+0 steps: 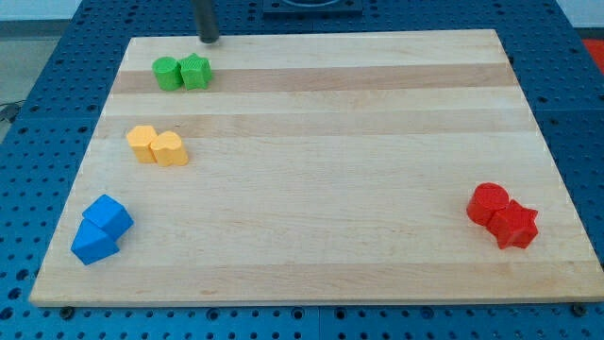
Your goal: Push the green blocks slightly to right
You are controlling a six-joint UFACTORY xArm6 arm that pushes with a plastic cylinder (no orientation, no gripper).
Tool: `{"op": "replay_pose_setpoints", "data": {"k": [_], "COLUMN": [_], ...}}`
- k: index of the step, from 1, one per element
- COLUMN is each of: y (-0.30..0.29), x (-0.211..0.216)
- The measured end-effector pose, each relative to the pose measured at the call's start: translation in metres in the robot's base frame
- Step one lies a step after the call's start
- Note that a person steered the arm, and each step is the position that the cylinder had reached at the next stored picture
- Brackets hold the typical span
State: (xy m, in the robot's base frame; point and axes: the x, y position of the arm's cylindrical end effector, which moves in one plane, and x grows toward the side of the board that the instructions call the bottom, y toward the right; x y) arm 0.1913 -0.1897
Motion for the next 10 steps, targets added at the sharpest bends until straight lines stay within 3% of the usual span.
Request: {"op": "replay_pose_setpoints", "data": {"k": [1,2,3,5,8,9,10], "y": [-0.033,-0.115,-0.115,-0.060,0.013,0.005,-0.054], "x": [0.002,0.028,0.029,0.112,0.097,0.097,0.090]}}
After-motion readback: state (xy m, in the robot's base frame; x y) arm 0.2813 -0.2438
